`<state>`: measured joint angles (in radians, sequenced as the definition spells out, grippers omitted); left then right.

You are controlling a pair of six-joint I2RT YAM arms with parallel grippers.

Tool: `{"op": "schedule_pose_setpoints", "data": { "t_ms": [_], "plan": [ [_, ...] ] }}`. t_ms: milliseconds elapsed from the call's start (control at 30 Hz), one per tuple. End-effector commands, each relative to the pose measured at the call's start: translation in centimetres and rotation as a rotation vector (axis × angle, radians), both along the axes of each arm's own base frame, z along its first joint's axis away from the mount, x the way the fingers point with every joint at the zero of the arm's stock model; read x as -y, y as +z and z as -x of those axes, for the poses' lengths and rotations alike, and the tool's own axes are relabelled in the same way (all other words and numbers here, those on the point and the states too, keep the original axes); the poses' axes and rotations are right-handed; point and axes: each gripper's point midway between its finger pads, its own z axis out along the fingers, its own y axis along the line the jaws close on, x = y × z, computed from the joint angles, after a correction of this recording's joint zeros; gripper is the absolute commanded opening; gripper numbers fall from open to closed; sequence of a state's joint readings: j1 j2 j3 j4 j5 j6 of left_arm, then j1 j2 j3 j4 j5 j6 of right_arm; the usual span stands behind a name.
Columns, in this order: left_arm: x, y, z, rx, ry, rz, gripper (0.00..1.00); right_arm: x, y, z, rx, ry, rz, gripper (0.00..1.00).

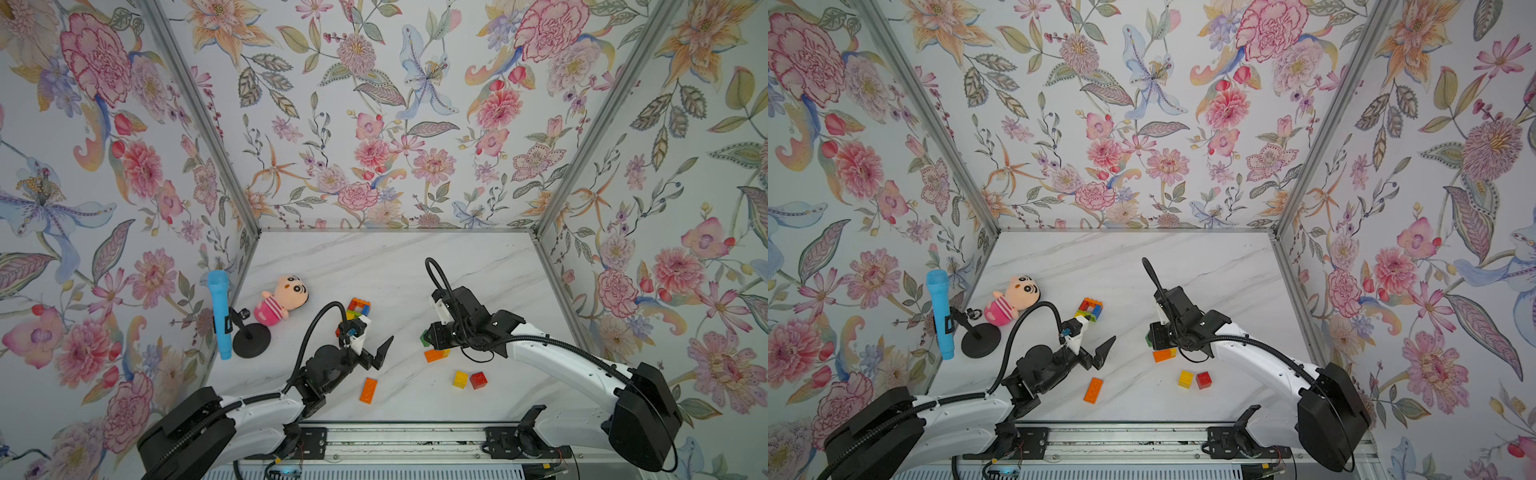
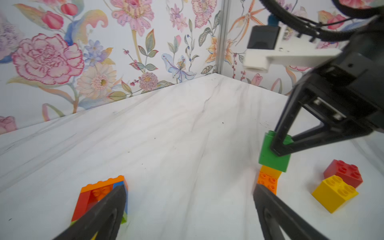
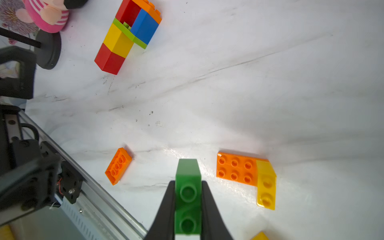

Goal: Assemble the letter p with lego
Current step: Assemble the lego brick with the lego brick.

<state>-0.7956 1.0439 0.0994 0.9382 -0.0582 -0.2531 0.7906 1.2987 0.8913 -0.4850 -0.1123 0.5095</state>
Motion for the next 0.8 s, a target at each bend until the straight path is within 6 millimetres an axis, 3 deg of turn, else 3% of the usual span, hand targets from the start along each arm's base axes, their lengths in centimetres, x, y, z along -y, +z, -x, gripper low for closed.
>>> {"op": "schedule_pose_setpoints", "data": {
  "t_ms": [0, 267, 767],
  "plan": [
    [-3.4, 0.7, -0.8, -0.008, 0.133, 0.103, 0.99, 1.8, -1.5, 0.1, 0.033, -0.078, 0.140, 0.00],
    [-7.5, 0.7, -1.0, 0.020, 0.284, 0.119, 0.99, 1.7, -3.5, 0.5, 0.072, -0.155, 0.248, 0.00],
    [-7.8, 0.0, -0.9, 0.015, 0.283, 0.109, 0.99, 1.9, -6.2, 0.4, 0.064, -0.208, 0.275, 0.00]
  ]
}}
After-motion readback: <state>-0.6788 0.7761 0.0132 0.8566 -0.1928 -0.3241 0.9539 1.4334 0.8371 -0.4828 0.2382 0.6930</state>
